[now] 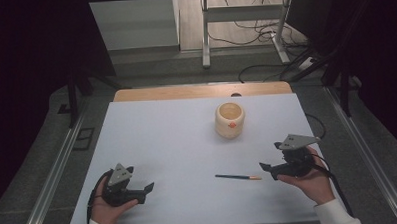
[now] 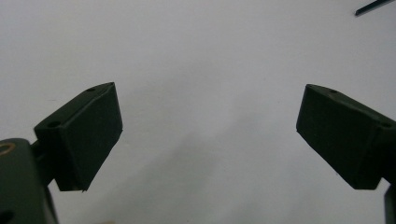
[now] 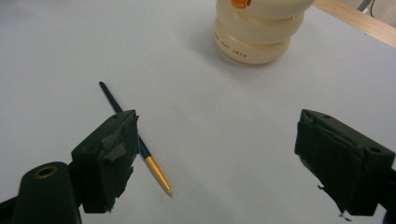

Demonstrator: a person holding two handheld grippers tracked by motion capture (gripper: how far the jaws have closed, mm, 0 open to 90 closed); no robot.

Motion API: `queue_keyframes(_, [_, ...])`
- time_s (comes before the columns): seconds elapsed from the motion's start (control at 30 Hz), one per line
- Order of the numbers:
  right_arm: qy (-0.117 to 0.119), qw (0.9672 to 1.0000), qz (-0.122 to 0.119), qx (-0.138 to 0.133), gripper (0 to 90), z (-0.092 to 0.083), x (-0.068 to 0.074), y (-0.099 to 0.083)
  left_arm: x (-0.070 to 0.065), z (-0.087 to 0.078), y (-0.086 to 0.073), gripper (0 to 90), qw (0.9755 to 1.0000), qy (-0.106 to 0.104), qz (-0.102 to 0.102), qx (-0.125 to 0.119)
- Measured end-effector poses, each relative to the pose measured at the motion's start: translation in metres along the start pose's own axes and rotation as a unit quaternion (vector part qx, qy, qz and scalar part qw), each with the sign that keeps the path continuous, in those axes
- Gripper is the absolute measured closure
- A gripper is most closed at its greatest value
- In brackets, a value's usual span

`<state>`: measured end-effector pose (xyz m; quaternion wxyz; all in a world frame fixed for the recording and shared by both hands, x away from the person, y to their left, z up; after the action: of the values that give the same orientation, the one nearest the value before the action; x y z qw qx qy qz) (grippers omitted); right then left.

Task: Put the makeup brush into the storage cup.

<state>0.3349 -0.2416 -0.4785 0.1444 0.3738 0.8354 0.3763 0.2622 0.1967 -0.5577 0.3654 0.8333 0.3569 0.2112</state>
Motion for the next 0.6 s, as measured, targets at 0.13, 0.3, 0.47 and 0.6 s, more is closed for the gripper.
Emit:
queue_keyframes(0.13, [0.003, 1.0, -0.005, 0.004, 14.5, 0.0, 0.003, 0.005, 0.0, 0.0, 0.0, 7.7, 1.0, 0.001, -0.001, 0.0])
queue_keyframes(0.3, [0.006, 0.9999, -0.009, 0.009, 14.5, 0.002, 0.005, 0.007, 0.0, 0.0, 0.0, 7.7, 1.0, 0.0, 0.0, 0.0])
queue_keyframes(0.47, [0.013, 0.9995, -0.017, 0.023, 14.3, 0.008, 0.01, 0.006, 0.0, 0.0, 0.0, 7.6, 1.0, 0.001, 0.0, -0.001])
queue_keyframes(0.6, [0.018, 0.9989, -0.023, 0.037, 13.9, 0.012, 0.013, 0.006, 0.0, 0.0, 0.0, 7.5, 1.0, 0.0, 0.0, -0.001])
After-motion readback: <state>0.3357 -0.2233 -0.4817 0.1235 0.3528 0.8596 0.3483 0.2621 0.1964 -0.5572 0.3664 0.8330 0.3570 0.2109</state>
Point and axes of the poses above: each handheld gripper's, and its own axes: z roughly forward along the jaws, y roughly out of its top, x roughly to its left, the point moved 6 cm from there along z, roughly forward along the jaws, and after that the axes turned 11 degrees about z, right-handed, at the moved point
